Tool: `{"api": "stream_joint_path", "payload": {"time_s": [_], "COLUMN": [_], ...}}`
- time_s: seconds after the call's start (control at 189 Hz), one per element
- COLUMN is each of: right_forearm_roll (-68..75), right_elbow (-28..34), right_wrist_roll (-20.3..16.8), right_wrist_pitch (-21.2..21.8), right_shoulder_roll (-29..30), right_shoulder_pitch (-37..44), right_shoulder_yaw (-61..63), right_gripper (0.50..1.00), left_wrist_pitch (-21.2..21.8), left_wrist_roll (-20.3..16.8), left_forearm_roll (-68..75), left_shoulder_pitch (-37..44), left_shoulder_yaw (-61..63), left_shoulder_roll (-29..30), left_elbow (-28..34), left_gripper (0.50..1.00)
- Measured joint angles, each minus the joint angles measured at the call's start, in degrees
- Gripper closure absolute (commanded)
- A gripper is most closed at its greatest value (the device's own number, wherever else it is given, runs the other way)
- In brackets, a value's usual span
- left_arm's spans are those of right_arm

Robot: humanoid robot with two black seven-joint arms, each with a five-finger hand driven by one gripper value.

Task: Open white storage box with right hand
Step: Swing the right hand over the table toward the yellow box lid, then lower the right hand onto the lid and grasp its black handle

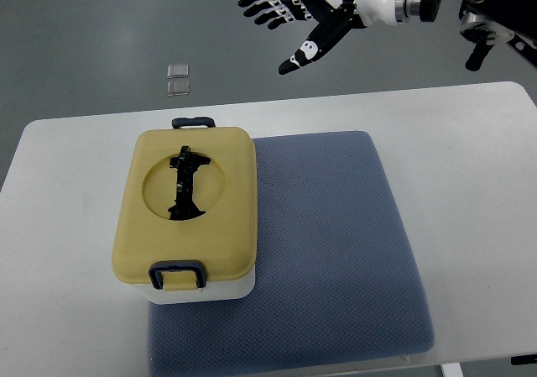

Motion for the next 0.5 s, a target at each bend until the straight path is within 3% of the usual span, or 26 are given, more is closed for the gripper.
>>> {"api": "stream_joint_path", "payload": {"time_s": [0.232,0.502], "right_forearm_roll": [-11.0,-17.0], "right_elbow": [11.7,14.0], "right_wrist_roll": [5.4,7.4], "right_wrist_pitch": [-8.0,-17.4], "right_shoulder_roll": [-1.7,1.4], "right_shoulder_pitch": [2.1,2.2], "right_shoulder_yaw": [-6.9,-9.5], "right_gripper": [0.570,0.579], "left_wrist_pitch": [-0.1,-0.3], "left_wrist_roll": [0.0,0.1], "left_forearm_roll": [0.0,-0.1], "left_shoulder_pitch": [0.4,0.8], "left_shoulder_yaw": [0.0,0.1], "left_shoulder_roll": [0.0,0.0], "left_elbow": [-0.1,-0.9], "left_gripper": [0.500,0.500]}}
